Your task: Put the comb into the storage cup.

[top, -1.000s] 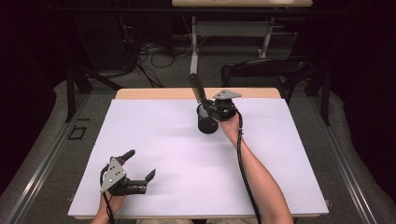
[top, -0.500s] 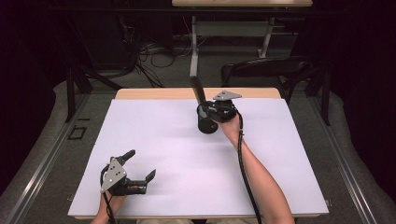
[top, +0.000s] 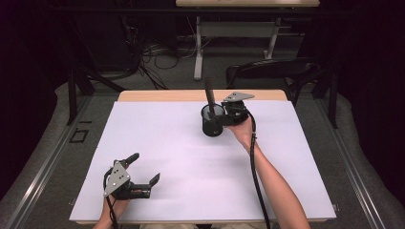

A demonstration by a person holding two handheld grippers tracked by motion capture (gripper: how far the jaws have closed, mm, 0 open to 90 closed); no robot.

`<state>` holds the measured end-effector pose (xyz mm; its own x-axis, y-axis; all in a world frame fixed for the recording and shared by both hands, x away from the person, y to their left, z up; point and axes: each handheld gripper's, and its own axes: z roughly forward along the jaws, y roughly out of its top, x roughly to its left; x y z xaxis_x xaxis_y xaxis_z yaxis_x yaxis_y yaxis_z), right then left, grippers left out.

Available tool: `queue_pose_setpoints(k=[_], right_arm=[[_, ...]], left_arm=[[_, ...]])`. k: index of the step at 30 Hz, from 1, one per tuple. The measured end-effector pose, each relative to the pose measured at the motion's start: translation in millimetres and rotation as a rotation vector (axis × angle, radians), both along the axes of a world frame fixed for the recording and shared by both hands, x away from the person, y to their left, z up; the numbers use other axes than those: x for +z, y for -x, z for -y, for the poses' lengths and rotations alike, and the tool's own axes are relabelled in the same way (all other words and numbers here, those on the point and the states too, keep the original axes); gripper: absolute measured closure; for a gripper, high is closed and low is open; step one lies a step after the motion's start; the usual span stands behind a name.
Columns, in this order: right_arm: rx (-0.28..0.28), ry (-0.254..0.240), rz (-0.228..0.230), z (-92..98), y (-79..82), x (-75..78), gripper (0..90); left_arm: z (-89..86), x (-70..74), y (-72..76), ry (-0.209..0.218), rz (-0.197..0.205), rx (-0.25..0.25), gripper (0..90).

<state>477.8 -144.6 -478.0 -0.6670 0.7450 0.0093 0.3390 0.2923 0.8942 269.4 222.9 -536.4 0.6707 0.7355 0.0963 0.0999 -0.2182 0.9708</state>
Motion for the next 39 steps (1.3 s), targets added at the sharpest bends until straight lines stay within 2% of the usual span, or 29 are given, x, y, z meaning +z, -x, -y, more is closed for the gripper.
queue_pose_setpoints(k=[9,19,39], right_arm=[[0.035,0.021,-0.043,10.7,10.4,8.1,9.4],[0.084,0.051,-0.1,19.6,24.8,9.5,1.7],[0.149,0.096,-0.143,37.7,61.5,9.0,0.0]], left_arm=[[-0.4,-0.1,1.5,-0.002,0.001,0.005,1.2],[0.3,0.1,1.2,0.001,-0.003,0.005,1.2],[-0.9,-0.2,1.5,0.003,-0.005,0.009,1.2]])
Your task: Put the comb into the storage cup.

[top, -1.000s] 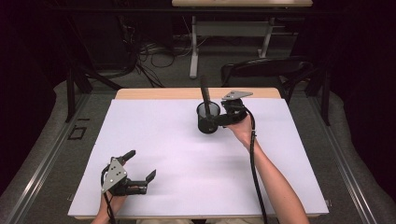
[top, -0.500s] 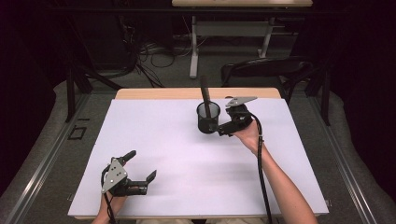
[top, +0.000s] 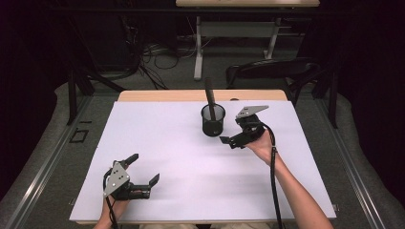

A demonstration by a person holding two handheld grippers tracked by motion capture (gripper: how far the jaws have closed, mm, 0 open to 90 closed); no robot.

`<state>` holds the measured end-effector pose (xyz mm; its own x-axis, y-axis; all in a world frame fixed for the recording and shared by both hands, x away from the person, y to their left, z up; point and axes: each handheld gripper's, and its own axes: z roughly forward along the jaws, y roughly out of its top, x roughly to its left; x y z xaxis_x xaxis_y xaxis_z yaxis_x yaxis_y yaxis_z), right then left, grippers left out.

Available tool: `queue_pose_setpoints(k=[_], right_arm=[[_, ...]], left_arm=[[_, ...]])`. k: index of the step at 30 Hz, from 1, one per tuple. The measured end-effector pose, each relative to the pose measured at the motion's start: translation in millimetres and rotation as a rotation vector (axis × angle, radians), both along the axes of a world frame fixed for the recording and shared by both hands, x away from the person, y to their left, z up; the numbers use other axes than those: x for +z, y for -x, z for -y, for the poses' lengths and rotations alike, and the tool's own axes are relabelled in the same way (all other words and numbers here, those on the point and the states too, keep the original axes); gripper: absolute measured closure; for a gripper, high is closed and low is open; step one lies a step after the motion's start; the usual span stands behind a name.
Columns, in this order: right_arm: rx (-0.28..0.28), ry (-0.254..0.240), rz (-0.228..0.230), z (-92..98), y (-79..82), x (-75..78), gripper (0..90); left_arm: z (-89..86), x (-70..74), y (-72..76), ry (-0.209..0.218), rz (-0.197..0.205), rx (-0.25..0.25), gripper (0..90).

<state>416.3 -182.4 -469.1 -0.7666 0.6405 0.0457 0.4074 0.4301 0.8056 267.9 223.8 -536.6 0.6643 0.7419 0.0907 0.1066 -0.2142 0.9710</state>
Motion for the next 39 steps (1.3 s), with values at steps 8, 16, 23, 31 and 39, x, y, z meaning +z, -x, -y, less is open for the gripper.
queue_pose_setpoints(k=[8,16,23,31,39], right_arm=[[0.014,0.002,-0.01,9.7,13.5,-0.2,0.0],[0.017,0.008,-0.026,18.2,26.2,-7.7,0.0],[0.021,0.016,-0.037,26.1,35.9,-14.1,0.0],[0.014,0.022,-0.032,35.4,49.8,-21.2,0.0],[-0.008,0.013,-0.017,43.0,62.8,-27.9,0.0]], left_arm=[[1.3,-0.2,0.0,-0.002,-0.001,-0.004,1.2],[0.4,0.3,0.5,-0.006,0.002,-0.001,1.2],[0.7,0.2,0.6,-0.005,0.0,-0.002,1.2],[1.0,0.3,0.8,-0.006,-0.001,-0.002,1.2],[1.0,-0.3,0.6,-0.005,-0.006,0.0,1.2]])
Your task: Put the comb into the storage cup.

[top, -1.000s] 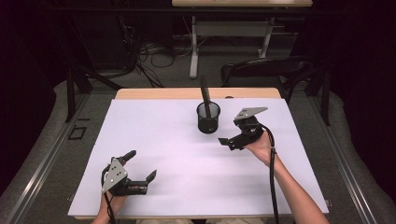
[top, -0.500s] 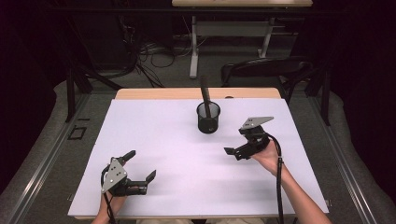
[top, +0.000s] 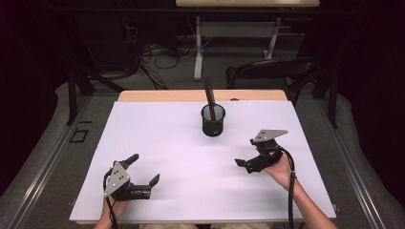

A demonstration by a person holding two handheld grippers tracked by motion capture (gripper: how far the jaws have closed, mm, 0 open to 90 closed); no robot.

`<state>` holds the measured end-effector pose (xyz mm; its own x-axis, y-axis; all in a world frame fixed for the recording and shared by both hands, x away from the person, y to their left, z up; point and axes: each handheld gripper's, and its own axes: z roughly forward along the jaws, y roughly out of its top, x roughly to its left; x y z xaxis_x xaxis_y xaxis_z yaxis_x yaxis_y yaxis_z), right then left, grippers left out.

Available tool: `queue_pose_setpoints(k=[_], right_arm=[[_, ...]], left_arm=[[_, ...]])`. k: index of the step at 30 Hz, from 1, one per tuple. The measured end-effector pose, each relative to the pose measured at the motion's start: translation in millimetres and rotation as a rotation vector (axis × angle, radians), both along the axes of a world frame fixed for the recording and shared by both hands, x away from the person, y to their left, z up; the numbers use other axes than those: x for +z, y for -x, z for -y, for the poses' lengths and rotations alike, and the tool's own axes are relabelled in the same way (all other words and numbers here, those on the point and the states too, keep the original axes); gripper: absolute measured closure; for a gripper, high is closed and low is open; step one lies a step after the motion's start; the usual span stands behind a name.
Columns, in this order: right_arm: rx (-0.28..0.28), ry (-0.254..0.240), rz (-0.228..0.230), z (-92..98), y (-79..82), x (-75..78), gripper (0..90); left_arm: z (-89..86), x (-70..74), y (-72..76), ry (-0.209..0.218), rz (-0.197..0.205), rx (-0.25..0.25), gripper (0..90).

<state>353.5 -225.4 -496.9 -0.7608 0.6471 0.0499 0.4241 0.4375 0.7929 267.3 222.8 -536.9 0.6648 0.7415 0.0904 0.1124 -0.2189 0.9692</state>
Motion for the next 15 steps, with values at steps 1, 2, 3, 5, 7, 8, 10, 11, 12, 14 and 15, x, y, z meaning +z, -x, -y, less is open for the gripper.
queue_pose_setpoints(k=[1,2,3,5,7,8,10,11,12,14,15], right_arm=[[0.0,0.003,-0.001,0.6,1.2,-0.7,0.0],[-0.002,0.003,0.003,1.4,2.1,-1.4,0.0],[-0.006,0.003,-0.001,1.9,3.8,-2.0,0.0],[-0.003,0.009,-0.002,2.6,6.4,-3.4,0.0],[-0.001,0.008,0.0,2.8,9.2,-4.6,0.0],[-0.001,0.01,0.003,2.8,10.7,-4.8,0.0],[-0.003,0.009,0.003,3.3,14.0,-5.1,0.0],[-0.002,0.007,0.004,3.7,15.5,-5.3,0.0],[-0.006,0.007,0.008,4.3,17.1,-5.5,0.0],[-0.008,0.009,0.016,5.5,20.2,-5.8,0.0],[-0.012,0.003,0.019,6.6,22.2,-6.1,0.0]], left_arm=[[0.1,-0.1,0.0,0.0,-0.001,-0.001,1.2],[0.2,-0.2,0.0,-0.001,-0.002,0.0,1.1],[0.2,-0.2,0.0,-0.001,-0.002,-0.001,1.2],[0.2,-0.4,-0.1,-0.002,-0.005,-0.001,1.1],[0.3,-0.8,-0.3,0.0,-0.009,-0.001,1.1],[0.4,-1.0,-0.3,0.002,-0.011,-0.001,1.1],[0.2,-1.1,0.1,0.0,-0.011,-0.001,1.1],[0.0,-1.1,0.3,0.0,-0.01,0.0,1.1],[-0.6,-1.0,0.4,-0.004,-0.009,0.0,1.0],[-1.3,-1.5,0.8,0.002,-0.013,0.004,1.0],[-1.5,-1.5,0.6,0.003,-0.013,0.004,1.0]])
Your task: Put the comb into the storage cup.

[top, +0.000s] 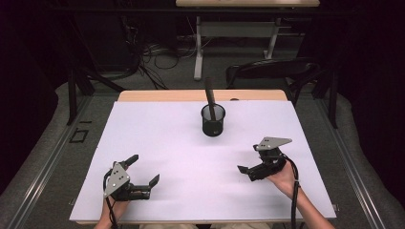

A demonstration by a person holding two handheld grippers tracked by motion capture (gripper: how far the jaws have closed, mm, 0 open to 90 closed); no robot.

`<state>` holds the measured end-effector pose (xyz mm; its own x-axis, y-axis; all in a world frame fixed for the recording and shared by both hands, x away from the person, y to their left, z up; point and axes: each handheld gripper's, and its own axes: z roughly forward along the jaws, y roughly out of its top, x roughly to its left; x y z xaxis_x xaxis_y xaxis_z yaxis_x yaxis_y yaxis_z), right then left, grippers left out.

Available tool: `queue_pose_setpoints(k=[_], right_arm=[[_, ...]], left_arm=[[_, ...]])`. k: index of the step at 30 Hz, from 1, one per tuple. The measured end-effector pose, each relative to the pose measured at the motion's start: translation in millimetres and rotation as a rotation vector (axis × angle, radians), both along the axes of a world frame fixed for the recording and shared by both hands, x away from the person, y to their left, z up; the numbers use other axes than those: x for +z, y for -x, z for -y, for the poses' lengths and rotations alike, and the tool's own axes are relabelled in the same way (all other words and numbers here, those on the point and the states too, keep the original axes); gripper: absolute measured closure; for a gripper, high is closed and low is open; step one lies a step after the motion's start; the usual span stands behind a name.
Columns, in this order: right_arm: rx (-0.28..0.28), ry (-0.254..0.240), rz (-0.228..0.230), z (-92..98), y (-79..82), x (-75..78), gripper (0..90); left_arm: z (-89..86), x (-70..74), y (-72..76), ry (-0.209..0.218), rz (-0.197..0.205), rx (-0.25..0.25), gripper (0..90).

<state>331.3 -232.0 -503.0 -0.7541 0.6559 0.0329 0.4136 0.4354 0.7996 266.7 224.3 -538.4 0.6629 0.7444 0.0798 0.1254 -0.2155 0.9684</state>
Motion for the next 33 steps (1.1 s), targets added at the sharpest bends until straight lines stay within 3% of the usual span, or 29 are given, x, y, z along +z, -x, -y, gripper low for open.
queue_pose_setpoints(k=[15,33], right_arm=[[-0.035,-0.035,0.055,10.7,25.7,-7.0,0.0],[-0.098,-0.04,0.123,25.5,55.2,-15.0,0.0]], left_arm=[[0.5,-0.4,-0.1,0.0,-0.004,-0.001,1.0],[0.5,-0.4,0.5,0.002,-0.006,0.0,1.0]])
